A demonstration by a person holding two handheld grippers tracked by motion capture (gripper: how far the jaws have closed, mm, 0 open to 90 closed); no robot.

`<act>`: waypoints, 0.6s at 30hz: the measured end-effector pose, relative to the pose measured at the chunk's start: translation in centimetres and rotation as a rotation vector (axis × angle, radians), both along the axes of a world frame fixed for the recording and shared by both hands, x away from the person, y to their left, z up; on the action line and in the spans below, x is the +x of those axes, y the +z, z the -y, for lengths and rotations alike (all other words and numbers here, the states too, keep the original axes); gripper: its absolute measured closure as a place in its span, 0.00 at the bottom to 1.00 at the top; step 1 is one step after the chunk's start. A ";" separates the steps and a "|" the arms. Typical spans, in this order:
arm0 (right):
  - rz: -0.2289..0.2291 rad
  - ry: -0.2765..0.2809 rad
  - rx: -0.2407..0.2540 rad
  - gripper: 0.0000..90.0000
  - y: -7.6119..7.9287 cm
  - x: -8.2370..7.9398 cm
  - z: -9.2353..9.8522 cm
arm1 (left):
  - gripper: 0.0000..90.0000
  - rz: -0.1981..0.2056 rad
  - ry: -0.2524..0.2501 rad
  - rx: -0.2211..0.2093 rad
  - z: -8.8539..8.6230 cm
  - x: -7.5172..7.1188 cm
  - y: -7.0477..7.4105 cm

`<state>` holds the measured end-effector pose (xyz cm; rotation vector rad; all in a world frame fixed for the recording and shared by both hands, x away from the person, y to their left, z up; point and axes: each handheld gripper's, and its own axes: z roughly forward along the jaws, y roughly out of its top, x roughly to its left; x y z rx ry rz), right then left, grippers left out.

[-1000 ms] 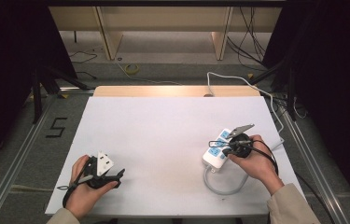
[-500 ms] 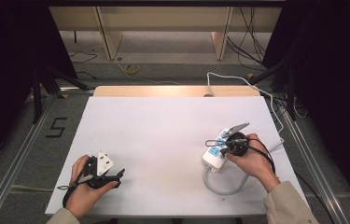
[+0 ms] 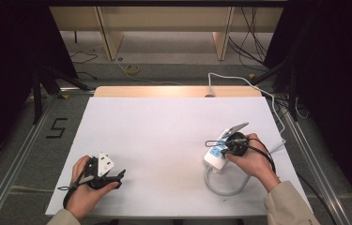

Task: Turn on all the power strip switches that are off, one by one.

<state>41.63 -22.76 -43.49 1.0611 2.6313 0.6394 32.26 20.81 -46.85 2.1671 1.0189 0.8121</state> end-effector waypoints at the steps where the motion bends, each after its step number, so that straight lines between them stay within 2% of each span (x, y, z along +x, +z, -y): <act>1: 0.000 0.000 -0.001 1.00 0.0 0.0 0.0 | 0.22 0.000 0.000 0.000 0.0 0.0 0.0; 18: -0.010 -0.015 0.004 1.00 -0.1 0.1 0.0 | 0.22 0.003 0.001 -0.003 0.0 0.0 0.0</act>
